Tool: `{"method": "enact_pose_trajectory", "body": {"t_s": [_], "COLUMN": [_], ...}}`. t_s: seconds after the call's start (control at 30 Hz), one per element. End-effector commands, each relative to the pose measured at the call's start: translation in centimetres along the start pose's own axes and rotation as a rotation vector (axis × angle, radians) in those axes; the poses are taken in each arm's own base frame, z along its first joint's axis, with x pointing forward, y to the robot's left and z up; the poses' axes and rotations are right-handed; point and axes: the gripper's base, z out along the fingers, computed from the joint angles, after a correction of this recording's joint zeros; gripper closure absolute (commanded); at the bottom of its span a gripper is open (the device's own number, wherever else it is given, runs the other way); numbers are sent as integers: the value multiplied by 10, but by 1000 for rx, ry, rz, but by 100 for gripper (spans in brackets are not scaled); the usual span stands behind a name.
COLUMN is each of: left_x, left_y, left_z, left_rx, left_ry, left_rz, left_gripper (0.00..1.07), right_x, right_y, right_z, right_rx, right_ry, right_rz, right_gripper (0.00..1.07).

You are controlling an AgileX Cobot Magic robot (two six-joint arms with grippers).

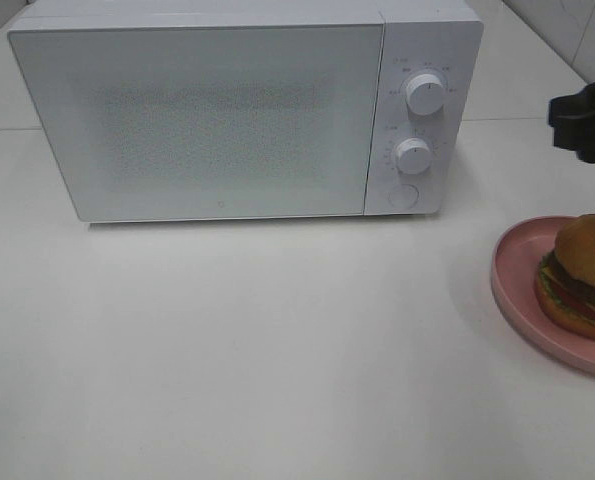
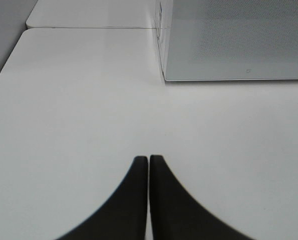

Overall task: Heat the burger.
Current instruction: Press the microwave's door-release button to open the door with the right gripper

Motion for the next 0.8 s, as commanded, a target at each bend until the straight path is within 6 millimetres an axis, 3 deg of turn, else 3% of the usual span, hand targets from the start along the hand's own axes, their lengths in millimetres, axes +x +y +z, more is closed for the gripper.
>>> {"method": "enact_pose_trajectory", "body": {"t_s": [0.03, 0.27, 0.53, 0.8], "left_x": [1, 1, 1, 1], "left_y": [0, 0, 0, 0], "left_z": [-3, -3, -3, -3], "left_rx": [-2, -2, -2, -2], "left_ry": [-31, -31, -31, -31], "left_rz": [0, 0, 0, 0], "left_gripper": [107, 107, 107, 107], "right_x": [0, 8, 24, 46], "right_y": [24, 61, 66, 69], "right_z": [7, 16, 33, 60], "right_rx": [-91, -216, -219, -213], "right_ry": [-14, -4, 71, 114], "right_rz": [-35, -30, -44, -51], "right_gripper": [44, 44, 44, 59]}}
